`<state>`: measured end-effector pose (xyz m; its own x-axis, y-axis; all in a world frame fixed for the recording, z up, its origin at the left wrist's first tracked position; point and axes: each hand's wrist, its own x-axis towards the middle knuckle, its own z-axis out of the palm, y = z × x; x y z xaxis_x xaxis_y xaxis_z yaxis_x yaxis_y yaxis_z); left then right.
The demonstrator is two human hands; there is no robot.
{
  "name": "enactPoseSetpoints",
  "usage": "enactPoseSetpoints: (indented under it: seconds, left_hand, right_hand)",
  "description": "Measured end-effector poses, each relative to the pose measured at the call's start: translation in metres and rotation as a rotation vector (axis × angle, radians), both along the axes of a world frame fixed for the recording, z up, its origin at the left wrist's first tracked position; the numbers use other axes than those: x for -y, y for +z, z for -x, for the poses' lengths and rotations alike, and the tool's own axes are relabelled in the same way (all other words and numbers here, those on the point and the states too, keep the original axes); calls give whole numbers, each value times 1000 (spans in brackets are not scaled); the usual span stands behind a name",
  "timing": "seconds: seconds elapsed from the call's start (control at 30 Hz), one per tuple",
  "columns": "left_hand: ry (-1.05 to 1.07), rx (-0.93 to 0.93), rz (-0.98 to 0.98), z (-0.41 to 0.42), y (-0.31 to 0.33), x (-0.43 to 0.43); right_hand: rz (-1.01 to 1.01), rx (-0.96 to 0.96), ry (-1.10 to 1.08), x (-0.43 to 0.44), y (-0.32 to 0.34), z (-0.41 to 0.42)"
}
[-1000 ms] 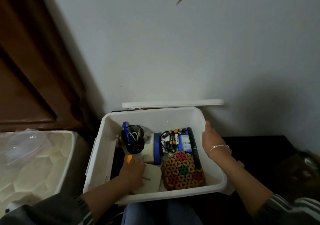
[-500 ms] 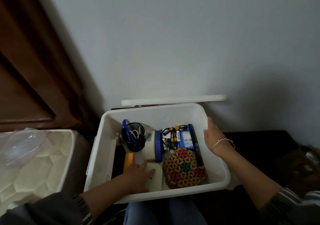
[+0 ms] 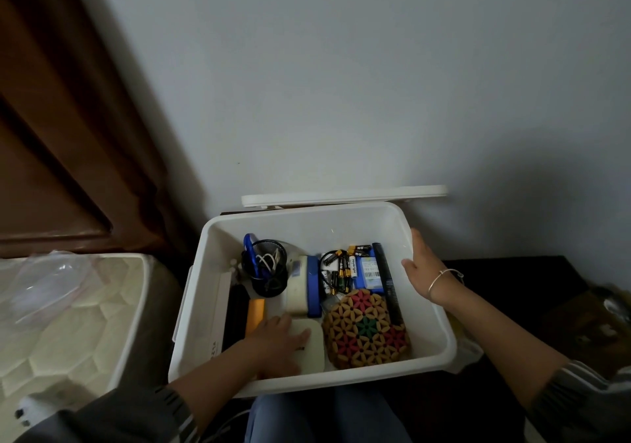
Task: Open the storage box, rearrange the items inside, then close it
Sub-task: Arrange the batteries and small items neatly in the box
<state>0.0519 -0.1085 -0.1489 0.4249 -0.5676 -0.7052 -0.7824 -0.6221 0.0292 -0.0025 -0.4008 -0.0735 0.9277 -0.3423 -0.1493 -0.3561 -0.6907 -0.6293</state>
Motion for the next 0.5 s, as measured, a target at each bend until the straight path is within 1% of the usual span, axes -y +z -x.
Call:
enactPoseSetpoints:
  seconds: [0.13,0.23,0.37,0.43,0.5]
  left_hand:
    - [14,-16,8,0,-1,0]
    - [72,-14,66,0,2,0]
    - [265,28,307,-4,19,13]
    - [372,16,445,-7,31,30]
    - [522,-26,549,-11,38,53]
  right_hand:
    - [4,13,-3,-1,0,0]
    - [14,20,-9,-2,-1,0]
    - [23,24,-27,-1,-2,-1]
    - [22,34,-35,-1,-3,-1]
    - [20,40,-50,-1,-4,0]
